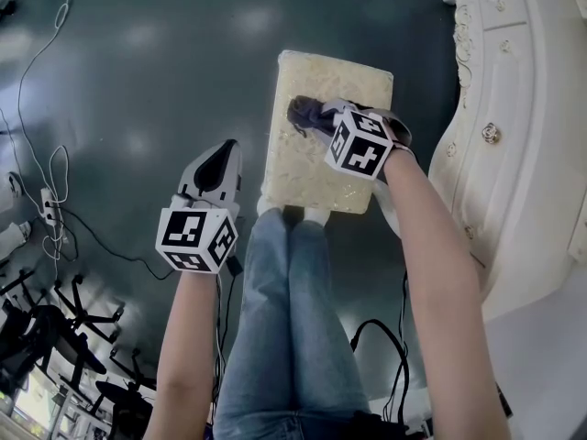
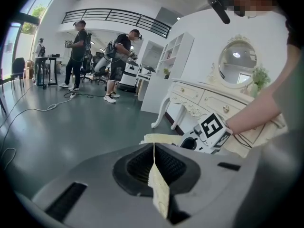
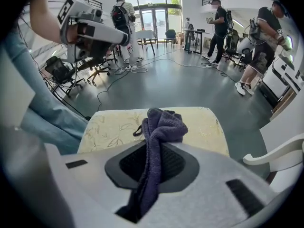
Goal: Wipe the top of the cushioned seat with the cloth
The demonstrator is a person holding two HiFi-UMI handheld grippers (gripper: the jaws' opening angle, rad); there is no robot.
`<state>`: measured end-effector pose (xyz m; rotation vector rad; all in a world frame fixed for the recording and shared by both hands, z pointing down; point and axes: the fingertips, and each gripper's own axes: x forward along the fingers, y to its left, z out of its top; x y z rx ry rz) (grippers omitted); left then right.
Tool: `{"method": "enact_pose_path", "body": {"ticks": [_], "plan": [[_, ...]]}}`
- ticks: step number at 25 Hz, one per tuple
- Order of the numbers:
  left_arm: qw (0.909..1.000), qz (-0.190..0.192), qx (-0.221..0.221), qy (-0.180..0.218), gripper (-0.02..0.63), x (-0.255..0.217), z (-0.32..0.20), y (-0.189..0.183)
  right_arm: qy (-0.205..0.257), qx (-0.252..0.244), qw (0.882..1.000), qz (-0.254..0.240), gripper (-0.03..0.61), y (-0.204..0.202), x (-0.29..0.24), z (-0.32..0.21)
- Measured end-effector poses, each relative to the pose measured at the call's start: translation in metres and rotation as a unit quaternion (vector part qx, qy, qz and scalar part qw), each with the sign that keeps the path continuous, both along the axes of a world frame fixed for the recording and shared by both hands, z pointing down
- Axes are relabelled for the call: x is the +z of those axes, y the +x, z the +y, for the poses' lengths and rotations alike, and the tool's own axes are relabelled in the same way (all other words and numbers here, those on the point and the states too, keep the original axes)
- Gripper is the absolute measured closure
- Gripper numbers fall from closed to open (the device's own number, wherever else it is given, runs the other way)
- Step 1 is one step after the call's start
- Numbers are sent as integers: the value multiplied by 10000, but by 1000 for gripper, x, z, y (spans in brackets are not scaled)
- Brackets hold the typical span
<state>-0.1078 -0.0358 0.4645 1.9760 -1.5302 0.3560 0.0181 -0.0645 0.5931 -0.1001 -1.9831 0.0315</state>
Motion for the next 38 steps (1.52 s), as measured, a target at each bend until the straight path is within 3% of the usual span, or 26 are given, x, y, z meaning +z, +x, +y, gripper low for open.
{"method": "enact_pose_path", "body": {"ticks": [38], "plan": [[9999, 74, -13, 86, 609, -7, 22, 13, -888, -429, 9950, -180, 540, 4, -2, 138]]}}
